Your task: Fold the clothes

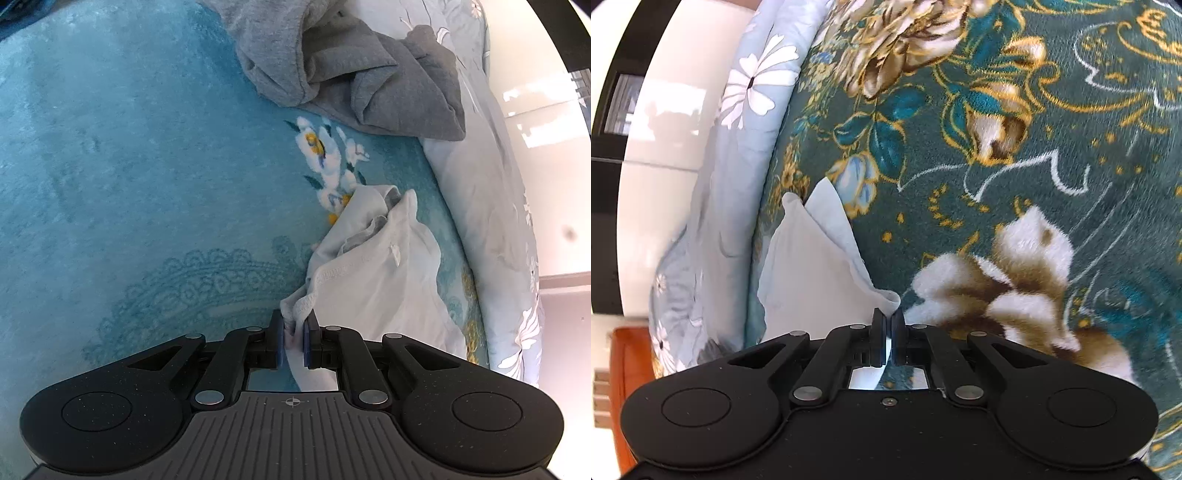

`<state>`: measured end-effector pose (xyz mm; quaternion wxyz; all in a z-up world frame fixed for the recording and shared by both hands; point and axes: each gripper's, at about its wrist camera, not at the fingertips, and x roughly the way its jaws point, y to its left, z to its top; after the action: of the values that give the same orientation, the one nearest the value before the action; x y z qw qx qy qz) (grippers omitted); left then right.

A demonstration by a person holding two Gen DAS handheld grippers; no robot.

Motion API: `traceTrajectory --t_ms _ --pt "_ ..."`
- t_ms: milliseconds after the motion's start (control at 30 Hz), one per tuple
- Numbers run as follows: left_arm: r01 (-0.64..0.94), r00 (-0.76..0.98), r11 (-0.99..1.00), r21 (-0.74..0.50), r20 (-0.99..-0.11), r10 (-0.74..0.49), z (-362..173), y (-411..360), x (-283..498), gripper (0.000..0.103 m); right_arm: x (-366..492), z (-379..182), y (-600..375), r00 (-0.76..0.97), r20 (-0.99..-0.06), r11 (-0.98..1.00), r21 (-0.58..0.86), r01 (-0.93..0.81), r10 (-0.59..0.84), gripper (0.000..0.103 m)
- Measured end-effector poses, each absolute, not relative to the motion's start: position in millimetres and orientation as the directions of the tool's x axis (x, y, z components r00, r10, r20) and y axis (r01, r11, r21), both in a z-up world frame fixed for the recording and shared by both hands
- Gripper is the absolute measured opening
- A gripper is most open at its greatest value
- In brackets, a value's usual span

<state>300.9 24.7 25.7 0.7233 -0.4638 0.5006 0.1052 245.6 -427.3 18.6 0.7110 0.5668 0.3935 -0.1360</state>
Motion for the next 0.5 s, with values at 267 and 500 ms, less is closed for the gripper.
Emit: traceTrajectory --t_ms 267,500 --pt "-0.562 0.489 0.571 -0.599 -0.797 -0.355 23.1 30.7 291.7 0.008 238.4 20.2 -427.3 0.647 -0.719 0.330 0.693 0.641 0.254 0.003" --pt "-0.558 0.429 0.595 -0.579 -0.815 -0.390 17.6 41.5 284.4 0.046 237.3 24.6 -438.7 0.609 -0.738 0.423 0.671 0.610 0.291 0.019"
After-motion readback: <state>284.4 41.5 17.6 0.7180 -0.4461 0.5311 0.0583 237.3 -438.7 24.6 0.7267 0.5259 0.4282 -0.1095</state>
